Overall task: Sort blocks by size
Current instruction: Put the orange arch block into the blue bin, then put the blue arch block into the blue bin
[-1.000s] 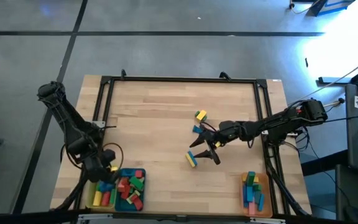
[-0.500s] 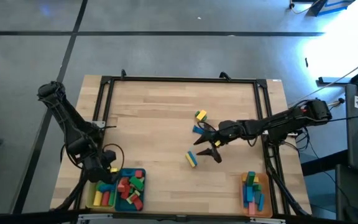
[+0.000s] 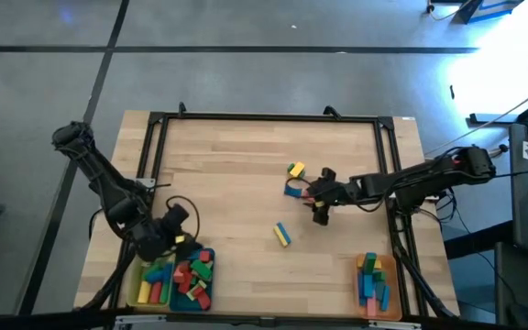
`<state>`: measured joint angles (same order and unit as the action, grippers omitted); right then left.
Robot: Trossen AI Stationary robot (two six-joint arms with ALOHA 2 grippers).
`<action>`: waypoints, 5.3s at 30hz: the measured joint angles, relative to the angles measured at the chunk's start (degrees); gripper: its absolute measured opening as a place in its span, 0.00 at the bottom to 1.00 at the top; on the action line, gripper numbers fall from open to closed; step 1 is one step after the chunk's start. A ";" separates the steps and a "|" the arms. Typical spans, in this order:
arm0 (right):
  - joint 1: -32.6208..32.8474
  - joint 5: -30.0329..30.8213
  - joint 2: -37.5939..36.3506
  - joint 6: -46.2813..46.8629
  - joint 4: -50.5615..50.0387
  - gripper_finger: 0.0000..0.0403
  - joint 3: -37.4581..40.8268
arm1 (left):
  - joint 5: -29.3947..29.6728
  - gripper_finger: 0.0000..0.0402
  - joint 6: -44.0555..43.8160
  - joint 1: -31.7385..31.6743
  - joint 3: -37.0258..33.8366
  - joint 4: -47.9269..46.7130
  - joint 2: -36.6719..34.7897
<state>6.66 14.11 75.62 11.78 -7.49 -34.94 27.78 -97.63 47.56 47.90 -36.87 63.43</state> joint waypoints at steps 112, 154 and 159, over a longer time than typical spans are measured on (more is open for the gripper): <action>13.90 -16.96 68.78 -0.27 37.61 0.50 -73.74 | 10.29 0.52 35.52 -14.94 0.00 0.00 0.03; 6.32 -13.21 27.68 -14.19 -42.93 0.70 -58.96 | 8.61 0.52 65.33 -23.12 -4.59 32.77 10.10; 3.77 -8.79 19.18 -10.28 -38.04 0.70 -45.01 | 4.73 0.52 69.70 -28.89 -4.59 38.08 15.23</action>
<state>10.42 5.32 94.81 1.51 -45.53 -79.95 32.50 -27.93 18.67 43.31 1.22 78.66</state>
